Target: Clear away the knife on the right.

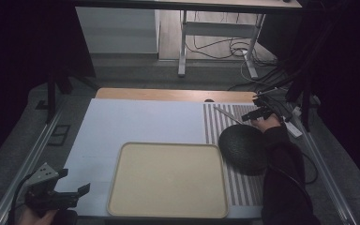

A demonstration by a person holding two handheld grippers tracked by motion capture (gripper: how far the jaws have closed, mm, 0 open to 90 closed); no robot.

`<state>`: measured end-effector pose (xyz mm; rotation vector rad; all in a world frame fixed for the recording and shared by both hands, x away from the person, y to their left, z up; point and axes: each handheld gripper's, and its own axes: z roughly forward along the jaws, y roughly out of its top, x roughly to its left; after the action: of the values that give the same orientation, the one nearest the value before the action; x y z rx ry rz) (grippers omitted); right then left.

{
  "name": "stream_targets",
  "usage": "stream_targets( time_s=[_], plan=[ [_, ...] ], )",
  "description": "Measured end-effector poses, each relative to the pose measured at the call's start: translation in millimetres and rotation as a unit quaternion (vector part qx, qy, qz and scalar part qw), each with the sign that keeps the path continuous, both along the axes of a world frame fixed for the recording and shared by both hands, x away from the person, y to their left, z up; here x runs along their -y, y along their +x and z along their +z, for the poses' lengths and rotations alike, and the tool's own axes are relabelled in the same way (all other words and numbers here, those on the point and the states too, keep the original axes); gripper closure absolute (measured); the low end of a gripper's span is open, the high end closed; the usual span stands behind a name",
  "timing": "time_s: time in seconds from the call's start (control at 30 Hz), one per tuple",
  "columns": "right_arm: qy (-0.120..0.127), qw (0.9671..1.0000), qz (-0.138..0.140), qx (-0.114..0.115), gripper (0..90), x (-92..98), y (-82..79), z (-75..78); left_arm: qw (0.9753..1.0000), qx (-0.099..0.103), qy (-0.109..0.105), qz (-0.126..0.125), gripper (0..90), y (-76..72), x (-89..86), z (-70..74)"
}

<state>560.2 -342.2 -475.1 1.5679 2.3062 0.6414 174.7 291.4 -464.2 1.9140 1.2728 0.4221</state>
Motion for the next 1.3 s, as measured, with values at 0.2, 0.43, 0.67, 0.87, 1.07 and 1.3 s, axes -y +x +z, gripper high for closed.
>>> stream_targets(
  time_s=[0.2,0.43,0.67,0.87,1.07,1.3],
  plan=[
    [-0.021,0.9995,-0.018,-0.012,0.0,-8.6,7.0,-11.4,1.0000,0.000,-0.001,0.000,2.1,-0.2,-0.3,0.1],
    [-0.045,0.9986,-0.018,-0.022,3.2,-17.8,11.7,-25.9,1.0000,0.001,-0.002,0.000,2.1,-0.4,-0.4,0.0],
    [-0.047,0.9986,-0.003,-0.022,34.8,-8.7,10.2,-24.8,1.0000,0.001,-0.004,0.000,2.2,-0.5,-1.1,-0.1],
    [-0.049,0.9978,0.033,-0.029,75.9,4.9,4.8,-19.0,1.0000,0.002,-0.005,0.000,2.1,-1.2,-1.5,-0.2],
    [-0.061,0.9964,0.050,-0.031,80.0,8.4,2.8,-18.1,1.0000,0.002,-0.005,0.000,2.1,-1.5,-1.5,-0.2],
    [-0.071,0.9948,0.067,-0.030,80.2,11.4,2.5,-16.6,1.0000,0.001,-0.007,0.001,2.1,-1.5,-1.9,-0.1]
  ],
)
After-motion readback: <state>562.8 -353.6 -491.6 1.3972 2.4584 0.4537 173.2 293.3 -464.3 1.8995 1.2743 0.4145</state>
